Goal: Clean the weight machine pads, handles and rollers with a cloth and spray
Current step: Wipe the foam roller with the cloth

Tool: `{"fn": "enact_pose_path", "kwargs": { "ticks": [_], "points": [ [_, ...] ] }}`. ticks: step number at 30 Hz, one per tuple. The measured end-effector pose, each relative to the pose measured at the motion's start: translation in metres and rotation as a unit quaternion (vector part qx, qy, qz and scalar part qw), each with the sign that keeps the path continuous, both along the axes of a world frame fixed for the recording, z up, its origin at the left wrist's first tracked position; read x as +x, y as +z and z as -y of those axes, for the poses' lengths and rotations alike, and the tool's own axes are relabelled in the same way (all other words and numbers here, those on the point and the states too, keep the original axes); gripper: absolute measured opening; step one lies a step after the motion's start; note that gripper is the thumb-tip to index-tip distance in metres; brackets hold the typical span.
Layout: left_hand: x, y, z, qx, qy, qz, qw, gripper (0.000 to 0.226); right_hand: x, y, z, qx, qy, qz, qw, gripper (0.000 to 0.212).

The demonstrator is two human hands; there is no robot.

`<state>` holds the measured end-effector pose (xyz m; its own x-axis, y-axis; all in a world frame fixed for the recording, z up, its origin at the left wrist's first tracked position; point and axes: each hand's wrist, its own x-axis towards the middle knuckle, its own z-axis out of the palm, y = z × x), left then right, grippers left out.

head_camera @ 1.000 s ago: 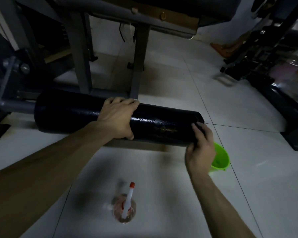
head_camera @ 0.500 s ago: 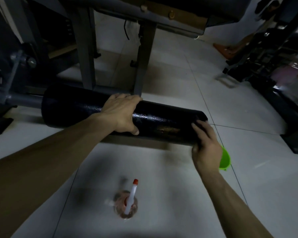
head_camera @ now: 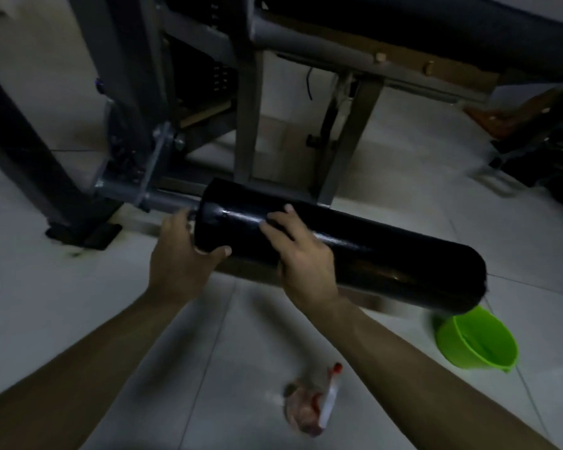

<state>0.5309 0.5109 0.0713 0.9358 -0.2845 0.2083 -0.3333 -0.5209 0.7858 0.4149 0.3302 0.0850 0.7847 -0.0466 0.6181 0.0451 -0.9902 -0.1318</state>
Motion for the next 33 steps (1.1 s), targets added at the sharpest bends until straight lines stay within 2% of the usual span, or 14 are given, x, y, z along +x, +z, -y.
{"fn": "enact_pose_path", "kwargs": {
  "ticks": [3,6,11,14,16,18,20,22,24,26,28,31,33],
  "points": [
    [0.010,-0.008,-0.013,-0.097,-0.030,-0.095,0.990,0.063,0.054,0.006,-0.046,0.022,0.048,-0.009,0.999,0.041],
    [0.017,-0.012,-0.014,-0.124,-0.056,-0.093,0.986,0.048,0.086,0.012,-0.066,0.006,0.082,-0.038,0.996,0.040],
    [0.018,-0.018,-0.011,-0.152,-0.042,-0.100,0.982,0.057,0.043,0.017,-0.009,-0.082,0.024,-0.054,0.995,0.049],
    [0.021,-0.019,-0.012,-0.135,-0.046,-0.076,0.987,0.061,-0.007,0.017,0.035,-0.037,-0.033,-0.036,0.998,0.060],
    [0.023,-0.018,-0.013,-0.132,-0.039,-0.073,0.988,0.062,-0.015,0.016,0.035,-0.007,-0.054,-0.029,0.998,0.067],
    [0.024,-0.017,-0.013,-0.125,-0.042,-0.074,0.988,0.062,0.003,0.015,0.014,0.019,-0.045,-0.009,0.999,0.063],
    [0.026,-0.013,-0.013,-0.125,-0.058,-0.083,0.987,0.057,0.033,0.011,-0.020,0.023,0.015,-0.016,1.000,0.052],
    [0.030,-0.013,-0.012,-0.114,-0.067,-0.070,0.989,0.036,0.067,0.008,-0.055,0.021,0.083,-0.028,0.996,0.040],
    [0.034,-0.013,-0.012,-0.071,-0.033,-0.046,0.996,0.023,0.090,0.011,-0.077,0.016,0.109,-0.040,0.993,0.034],
    [0.035,-0.011,-0.012,-0.064,-0.033,-0.038,0.997,0.025,0.093,0.018,-0.075,-0.015,0.111,-0.044,0.993,0.032],
    [0.031,-0.009,-0.011,-0.099,-0.071,-0.060,0.991,0.038,0.073,0.022,-0.051,-0.038,0.092,-0.050,0.994,0.037],
    [0.029,-0.008,-0.009,-0.120,-0.040,-0.083,0.988,0.056,0.026,0.024,0.000,-0.036,0.012,-0.055,0.998,0.061],
    [0.027,-0.005,-0.006,-0.122,-0.036,-0.080,0.989,0.057,0.007,0.026,0.020,-0.013,-0.053,-0.044,0.998,0.064]
  ]
}}
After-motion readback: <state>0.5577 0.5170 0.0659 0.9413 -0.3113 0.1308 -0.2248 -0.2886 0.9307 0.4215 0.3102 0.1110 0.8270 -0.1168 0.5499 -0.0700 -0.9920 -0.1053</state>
